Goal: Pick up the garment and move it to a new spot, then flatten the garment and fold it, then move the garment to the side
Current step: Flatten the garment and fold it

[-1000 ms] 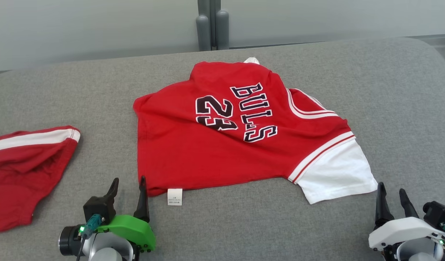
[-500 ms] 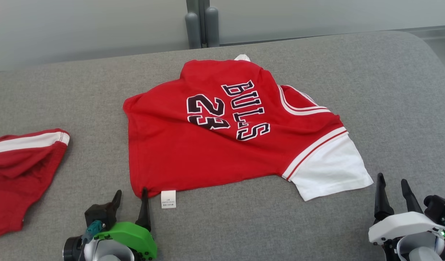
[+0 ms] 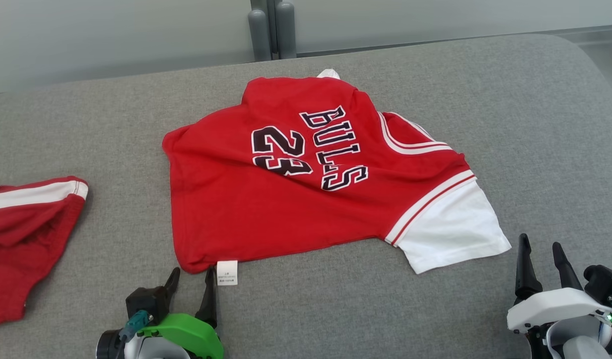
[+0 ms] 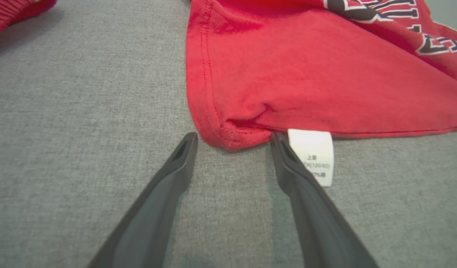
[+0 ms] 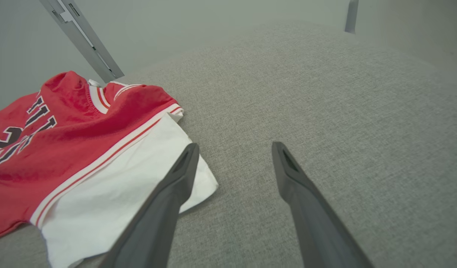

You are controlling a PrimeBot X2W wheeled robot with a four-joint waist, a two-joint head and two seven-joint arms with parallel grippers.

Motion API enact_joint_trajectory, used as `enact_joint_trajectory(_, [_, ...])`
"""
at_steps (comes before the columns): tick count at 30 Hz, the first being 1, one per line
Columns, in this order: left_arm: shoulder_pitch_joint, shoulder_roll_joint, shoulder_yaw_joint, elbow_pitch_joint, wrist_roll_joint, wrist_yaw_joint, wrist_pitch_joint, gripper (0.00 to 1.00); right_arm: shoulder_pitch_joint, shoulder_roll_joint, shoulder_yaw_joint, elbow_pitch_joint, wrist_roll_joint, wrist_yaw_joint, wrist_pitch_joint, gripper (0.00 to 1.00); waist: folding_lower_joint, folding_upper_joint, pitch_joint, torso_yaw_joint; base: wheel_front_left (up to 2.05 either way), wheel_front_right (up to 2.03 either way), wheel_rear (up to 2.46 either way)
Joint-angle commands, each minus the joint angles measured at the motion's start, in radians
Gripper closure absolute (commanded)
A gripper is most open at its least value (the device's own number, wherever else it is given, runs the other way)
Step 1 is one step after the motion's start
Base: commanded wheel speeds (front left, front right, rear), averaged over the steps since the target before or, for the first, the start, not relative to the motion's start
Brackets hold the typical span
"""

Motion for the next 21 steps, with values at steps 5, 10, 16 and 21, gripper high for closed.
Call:
enact_joint_trajectory(5, [0.015, 0.004, 0.011, 0.017, -0.001, 0.019, 0.0, 0.0, -0.011, -0.003, 0.006, 0.002, -0.005, -0.001, -0.003, 0.0, 0.0, 0.0, 0.004, -0.004, 0.0, 0.0, 0.0])
enact_joint_trajectory(10, [-0.024, 0.004, 0.019, 0.032, -0.018, 0.018, 0.001, 0.55, -0.02, -0.003, 0.007, -0.002, -0.006, -0.001, -0.003, 0.0, 0.0, 0.0, 0.014, -0.008, 0.0, 0.0, 0.0])
enact_joint_trajectory(16, [-0.044, 0.003, 0.02, 0.028, -0.037, -0.001, 0.001, 1.0, -0.029, -0.003, 0.006, 0.002, 0.0, -0.001, -0.003, 0.0, 0.0, 0.0, 0.023, -0.016, 0.0, 0.0, 0.0])
enact_joint_trajectory(21, [-0.041, 0.018, 0.026, -0.001, 0.044, 0.002, 0.0, 1.0, -0.017, -0.003, -0.004, 0.007, 0.008, -0.001, -0.003, 0.0, 0.0, 0.0, 0.008, -0.008, 0.0, 0.0, 0.0])
